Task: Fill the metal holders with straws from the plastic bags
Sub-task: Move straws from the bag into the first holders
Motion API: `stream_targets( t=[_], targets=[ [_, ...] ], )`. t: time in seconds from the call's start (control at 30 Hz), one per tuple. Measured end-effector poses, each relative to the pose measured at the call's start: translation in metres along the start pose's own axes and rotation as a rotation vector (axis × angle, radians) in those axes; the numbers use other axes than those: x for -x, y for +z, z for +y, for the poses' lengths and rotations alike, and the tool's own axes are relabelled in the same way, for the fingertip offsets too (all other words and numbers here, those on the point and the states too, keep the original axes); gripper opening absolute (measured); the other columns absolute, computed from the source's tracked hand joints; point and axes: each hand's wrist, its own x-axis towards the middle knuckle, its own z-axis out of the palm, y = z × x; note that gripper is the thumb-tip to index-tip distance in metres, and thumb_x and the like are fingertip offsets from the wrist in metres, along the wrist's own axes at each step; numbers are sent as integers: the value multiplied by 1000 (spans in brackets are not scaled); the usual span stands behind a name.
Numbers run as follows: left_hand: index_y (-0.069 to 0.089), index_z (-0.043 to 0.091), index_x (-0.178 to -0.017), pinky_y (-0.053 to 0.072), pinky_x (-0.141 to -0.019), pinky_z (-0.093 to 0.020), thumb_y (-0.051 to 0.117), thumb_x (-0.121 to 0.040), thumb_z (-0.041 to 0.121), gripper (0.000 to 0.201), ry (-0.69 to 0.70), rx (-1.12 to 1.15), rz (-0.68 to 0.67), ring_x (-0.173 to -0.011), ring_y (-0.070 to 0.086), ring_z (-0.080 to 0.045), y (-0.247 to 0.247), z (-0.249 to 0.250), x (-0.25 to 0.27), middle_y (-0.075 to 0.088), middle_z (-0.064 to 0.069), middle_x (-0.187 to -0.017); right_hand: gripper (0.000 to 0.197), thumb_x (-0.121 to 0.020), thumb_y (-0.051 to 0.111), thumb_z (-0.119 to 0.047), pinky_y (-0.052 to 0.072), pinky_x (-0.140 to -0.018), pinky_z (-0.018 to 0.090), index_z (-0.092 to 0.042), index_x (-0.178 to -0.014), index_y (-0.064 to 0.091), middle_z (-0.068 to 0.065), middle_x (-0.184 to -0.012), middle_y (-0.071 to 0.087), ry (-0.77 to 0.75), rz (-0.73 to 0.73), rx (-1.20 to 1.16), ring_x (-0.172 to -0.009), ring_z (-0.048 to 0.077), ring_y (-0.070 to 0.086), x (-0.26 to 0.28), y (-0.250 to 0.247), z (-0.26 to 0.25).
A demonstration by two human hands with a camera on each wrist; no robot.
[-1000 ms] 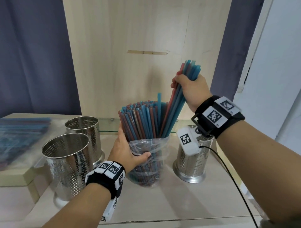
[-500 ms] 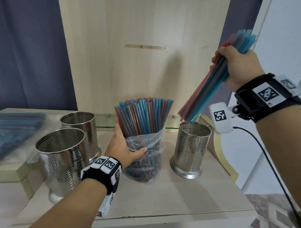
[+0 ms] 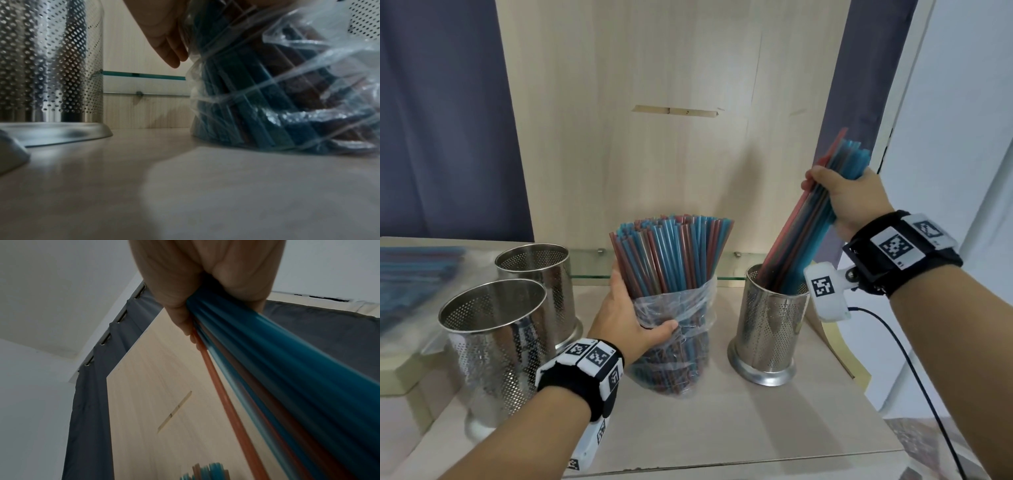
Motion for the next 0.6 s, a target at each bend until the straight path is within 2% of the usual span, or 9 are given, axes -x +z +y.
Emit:
stream_targets(
  t=[0.1, 0.23, 0.3, 0.37, 0.4, 0.43, 0.5, 0.6],
  targets=[
    [3, 39, -147, 46, -103, -42, 90, -58, 41, 124, -5, -4, -1, -121, 56, -20, 0, -1, -1, 52, 1, -138, 18, -87, 72, -8, 59, -78, 35, -8, -103, 64, 5, -84, 71, 42, -25, 34, -77, 17, 73, 1, 0, 4],
    [4, 38, -147, 46, -103, -41, 90, -59, 40, 123, -2, 8, 5, -120, 56, -19, 0, -1, 0, 52, 1, -138, 15, -86, 70, 1, 60, -75, 33, -8, -95, 62, 9, -84, 69, 178, -223, 123, -74, 19, 70, 18, 10, 14],
    [4, 40, -147, 46, -103, -41, 90, -59, 39, 123, -1, 19, 7, -120, 56, -19, 0, -1, 0, 52, 2, -137, 14, -84, 71, 4, 59, -83, 38, -5, -91, 63, 13, -85, 68, 241, -284, 170, -77, 24, 68, 22, 14, 23],
    [4, 41, -146, 47, -103, -41, 91, -59, 38, 123, 0, 25, 6, -120, 56, -18, 0, -1, 0, 52, 3, -137, 9, -82, 75, -5, 55, -94, 43, -4, -88, 69, 12, -93, 72, 299, -335, 343, -88, 26, 69, 22, 16, 33],
    [4, 40, -147, 47, -103, -41, 91, -59, 39, 123, 0, 24, 5, -119, 56, -18, 0, -1, 0, 52, 3, -136, 13, -82, 77, -14, 53, -95, 40, -6, -91, 71, 10, -98, 74, 313, -359, 469, -93, 25, 69, 20, 15, 37],
    [4, 40, -147, 47, -103, -41, 91, -58, 39, 123, 0, 25, 6, -119, 57, -17, 0, -1, 0, 52, 4, -136, 22, -83, 77, -24, 52, -93, 36, -7, -96, 72, 8, -101, 74, 323, -384, 590, -95, 23, 69, 21, 15, 39],
    [6, 39, -147, 48, -102, -42, 91, -58, 39, 123, -1, 28, 8, -120, 57, -17, 1, -1, 0, 53, 4, -136, 37, -86, 73, -36, 48, -81, 28, -6, -108, 67, 5, -104, 69, 323, -394, 710, -90, 18, 64, 21, 15, 44],
    [7, 39, -146, 48, -102, -43, 91, -58, 37, 121, -4, 28, 13, -118, 58, -18, 1, -1, 0, 54, 4, -135, 59, -89, 66, -50, 40, -84, 28, -7, -128, 58, 10, -118, 62, 343, -424, 860, -96, 20, 56, 22, 12, 46]
  ],
)
